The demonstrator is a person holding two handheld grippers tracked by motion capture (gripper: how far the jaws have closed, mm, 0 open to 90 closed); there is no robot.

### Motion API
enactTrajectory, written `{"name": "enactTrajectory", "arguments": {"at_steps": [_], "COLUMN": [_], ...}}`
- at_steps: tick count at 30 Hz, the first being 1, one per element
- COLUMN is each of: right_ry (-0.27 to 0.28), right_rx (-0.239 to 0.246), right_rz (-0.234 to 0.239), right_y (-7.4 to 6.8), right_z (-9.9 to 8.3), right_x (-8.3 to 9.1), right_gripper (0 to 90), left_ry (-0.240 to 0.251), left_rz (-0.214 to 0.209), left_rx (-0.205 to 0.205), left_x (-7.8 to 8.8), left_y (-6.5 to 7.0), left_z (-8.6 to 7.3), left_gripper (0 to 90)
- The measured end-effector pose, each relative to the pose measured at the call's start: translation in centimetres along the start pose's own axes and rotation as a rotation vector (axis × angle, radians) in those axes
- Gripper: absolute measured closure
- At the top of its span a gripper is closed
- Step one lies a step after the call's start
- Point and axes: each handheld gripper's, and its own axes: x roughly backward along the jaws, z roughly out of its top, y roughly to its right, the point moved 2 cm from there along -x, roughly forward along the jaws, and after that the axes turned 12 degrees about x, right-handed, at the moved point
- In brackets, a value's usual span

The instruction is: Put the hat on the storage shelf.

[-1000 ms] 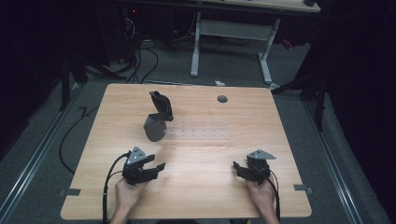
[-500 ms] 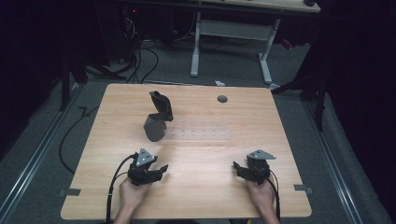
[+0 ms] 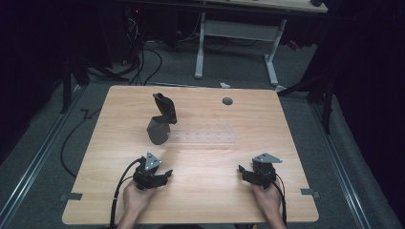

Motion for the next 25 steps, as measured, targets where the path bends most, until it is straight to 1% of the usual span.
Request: {"name": "enactTrajectory", "arguments": {"at_steps": [8,11,13,25], "right_ry": [0.000,-0.001,-0.001,-0.001], "right_rx": [0.000,-0.001,-0.001,0.000], "right_rz": [-0.001,-0.001,-0.001,0.001], "right_y": [0.00,-0.01,-0.01,-0.02], "right_z": [0.00,-0.01,-0.01,-0.01], "right_x": [0.00,0.01,0.01,0.01], "right_gripper": [34.5,34.4,34.5,34.0], "left_ry": [0.004,0.009,0.008,0.008], "left_rz": [0.010,0.026,0.029,0.031], "left_rx": [0.004,0.012,0.016,0.017], "left_x": [-0.11,-0.22,-0.25,-0.27], "left_y": [-0.03,-0.09,-0.11,-0.11], "left_z": [0.03,0.07,0.10,0.09], "left_gripper": [36.0,31.0,29.3,28.3]}}
